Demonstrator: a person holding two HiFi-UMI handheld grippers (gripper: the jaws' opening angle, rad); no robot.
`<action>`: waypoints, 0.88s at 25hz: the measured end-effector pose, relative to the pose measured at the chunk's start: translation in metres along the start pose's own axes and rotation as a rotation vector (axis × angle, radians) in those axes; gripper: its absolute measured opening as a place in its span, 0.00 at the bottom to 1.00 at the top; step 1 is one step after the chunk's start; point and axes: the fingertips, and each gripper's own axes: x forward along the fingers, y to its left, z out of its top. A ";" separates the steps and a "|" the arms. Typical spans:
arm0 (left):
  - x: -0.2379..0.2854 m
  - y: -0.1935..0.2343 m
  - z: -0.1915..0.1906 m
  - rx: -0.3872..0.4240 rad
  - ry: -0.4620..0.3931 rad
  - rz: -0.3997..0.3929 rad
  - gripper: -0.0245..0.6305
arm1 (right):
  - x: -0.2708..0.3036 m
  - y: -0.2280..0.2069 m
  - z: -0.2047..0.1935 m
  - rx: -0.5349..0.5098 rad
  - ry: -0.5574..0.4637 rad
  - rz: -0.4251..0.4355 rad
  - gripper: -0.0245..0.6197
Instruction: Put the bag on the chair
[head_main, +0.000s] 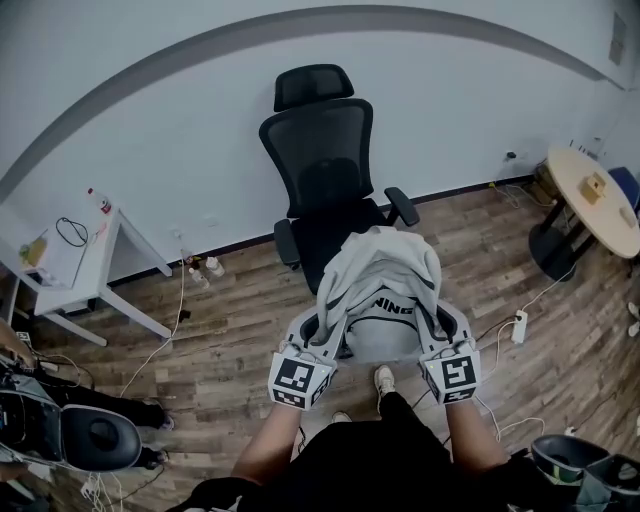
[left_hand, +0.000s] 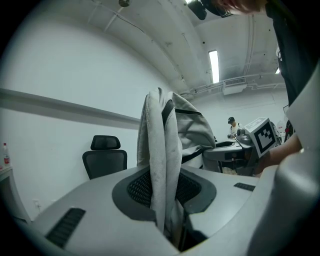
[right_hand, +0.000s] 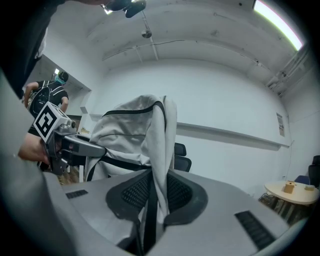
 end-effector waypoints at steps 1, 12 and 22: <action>0.003 0.003 0.000 0.001 0.001 0.006 0.19 | 0.005 -0.002 0.000 0.001 -0.005 0.005 0.17; 0.102 0.044 0.011 0.002 0.036 0.083 0.19 | 0.095 -0.071 -0.008 0.057 -0.037 0.088 0.17; 0.122 0.050 0.003 0.016 0.013 0.119 0.19 | 0.120 -0.085 -0.020 0.045 -0.093 0.145 0.17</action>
